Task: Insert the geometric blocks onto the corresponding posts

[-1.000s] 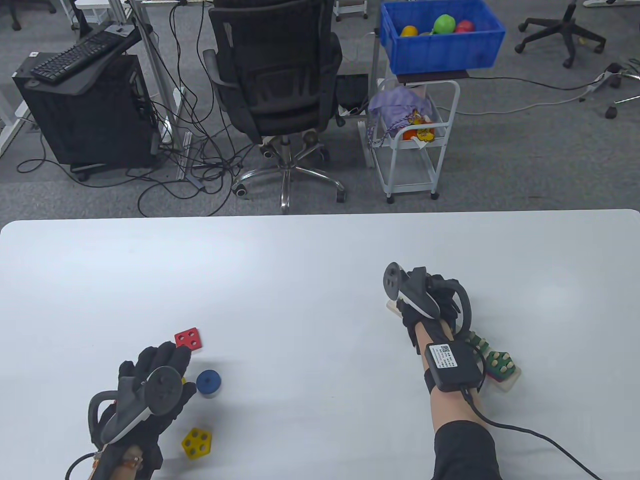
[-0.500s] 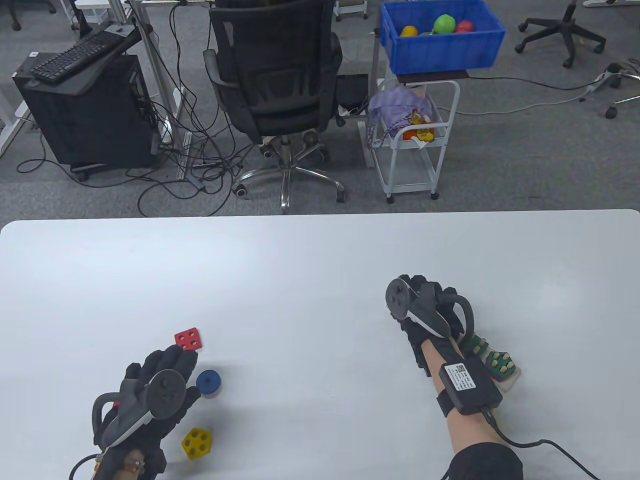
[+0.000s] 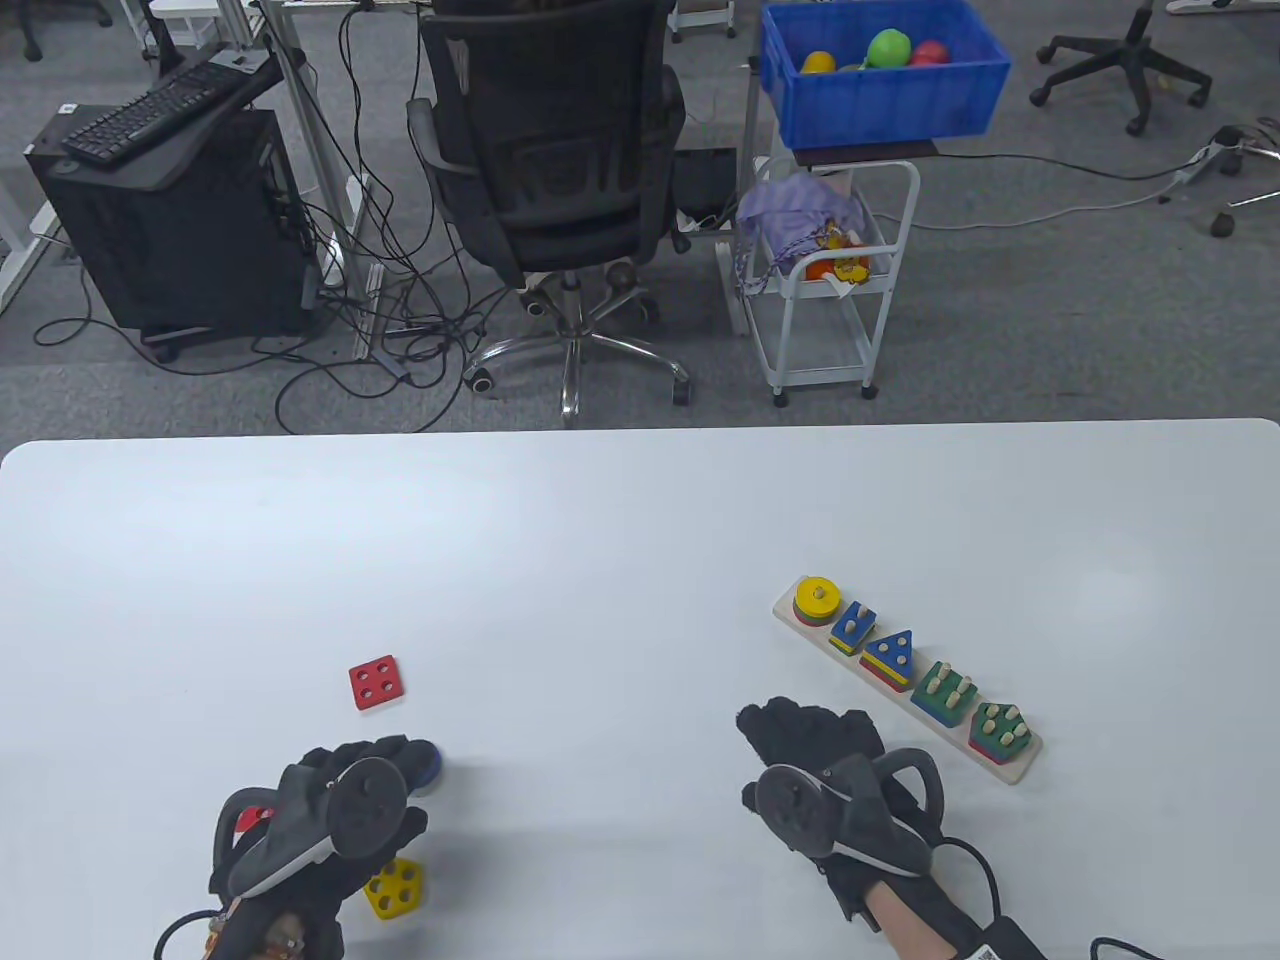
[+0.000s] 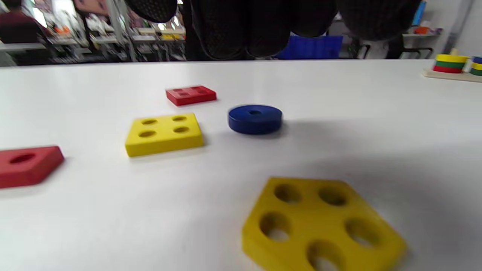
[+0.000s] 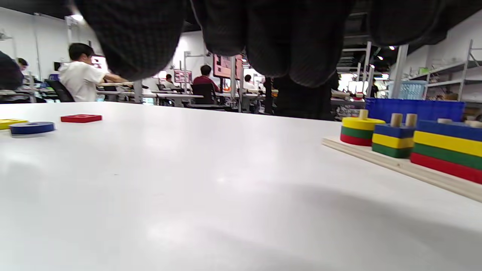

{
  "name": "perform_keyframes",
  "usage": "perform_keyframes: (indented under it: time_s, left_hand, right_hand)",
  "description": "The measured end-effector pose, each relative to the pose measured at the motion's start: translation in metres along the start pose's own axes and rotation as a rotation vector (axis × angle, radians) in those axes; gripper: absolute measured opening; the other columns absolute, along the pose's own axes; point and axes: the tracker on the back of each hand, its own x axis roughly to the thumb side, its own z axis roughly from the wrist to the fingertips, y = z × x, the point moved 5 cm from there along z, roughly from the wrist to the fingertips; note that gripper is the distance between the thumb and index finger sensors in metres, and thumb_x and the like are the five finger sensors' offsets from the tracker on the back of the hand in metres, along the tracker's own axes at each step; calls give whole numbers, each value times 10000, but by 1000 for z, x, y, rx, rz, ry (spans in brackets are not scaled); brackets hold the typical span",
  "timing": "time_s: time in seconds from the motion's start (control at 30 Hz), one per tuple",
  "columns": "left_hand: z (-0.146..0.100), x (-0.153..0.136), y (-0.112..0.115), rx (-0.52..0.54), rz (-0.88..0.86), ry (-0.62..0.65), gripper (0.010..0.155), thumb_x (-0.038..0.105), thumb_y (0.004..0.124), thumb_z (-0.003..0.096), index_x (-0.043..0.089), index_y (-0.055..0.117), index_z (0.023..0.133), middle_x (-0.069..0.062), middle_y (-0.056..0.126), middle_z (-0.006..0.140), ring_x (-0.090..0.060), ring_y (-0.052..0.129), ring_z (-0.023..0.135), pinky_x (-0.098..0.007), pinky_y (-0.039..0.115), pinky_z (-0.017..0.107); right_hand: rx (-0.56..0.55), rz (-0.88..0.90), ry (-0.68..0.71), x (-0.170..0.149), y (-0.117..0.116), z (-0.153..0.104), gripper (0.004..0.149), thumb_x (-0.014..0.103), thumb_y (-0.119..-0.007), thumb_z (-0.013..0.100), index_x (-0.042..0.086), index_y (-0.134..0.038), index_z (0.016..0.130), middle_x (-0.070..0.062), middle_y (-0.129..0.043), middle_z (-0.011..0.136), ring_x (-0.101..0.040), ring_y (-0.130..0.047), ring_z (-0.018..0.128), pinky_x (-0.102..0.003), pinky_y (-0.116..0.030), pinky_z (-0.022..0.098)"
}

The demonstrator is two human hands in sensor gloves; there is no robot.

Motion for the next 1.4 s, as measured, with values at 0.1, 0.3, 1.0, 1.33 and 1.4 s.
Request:
perform_keyframes:
  time_s: [0.1, 0.3, 1.0, 1.33, 1.4]
  left_hand:
    - [0, 7, 9, -92, 48, 23, 685, 534, 836, 427, 378, 600, 1051, 67, 679, 1156, -237, 727, 1075, -543, 571, 799]
    - [-1, 18, 33, -283, 272, -61, 780, 578, 909, 354, 380, 598, 1042, 82, 711, 1130, -217, 833, 991, -533, 609, 787]
    - [16, 39, 44, -315, 273, -18, 774, 516, 884, 410, 273, 533, 1055, -6, 659, 1088, -221, 864, 940, -510, 676, 774]
    - [37, 81, -26, -35, -397, 244, 785, 530, 879, 408, 255, 542, 1062, -12, 687, 1072, -219, 886, 919, -501, 687, 764]
    - [43, 88, -32, -31, -582, 291, 797, 541, 872, 414, 254, 524, 1070, -8, 683, 1072, -209, 885, 919, -495, 688, 765]
  right_hand:
    - [-7, -7, -6, -2, 4, -1, 661, 483, -803, 417, 203, -632, 991, -139, -734, 1006, -396, -818, 861, -685, -644, 607]
    - [21, 31, -11, -9, -3, -5, 650, 478, -799, 422, 199, -640, 987, -144, -741, 1000, -399, -825, 853, -685, -649, 599]
    - [90, 59, 20, 4, -16, 1, 651, 484, -779, 432, 193, -628, 995, -152, -726, 1010, -405, -816, 860, -685, -650, 597]
    - [17, 169, 176, 48, 2, 9, 650, 485, -770, 441, 208, -597, 1003, -119, -707, 1024, -388, -826, 861, -680, -658, 594]
    - [-41, 200, 232, 61, 14, 10, 668, 487, -773, 438, 209, -571, 1011, -110, -693, 1031, -381, -825, 864, -676, -661, 595]
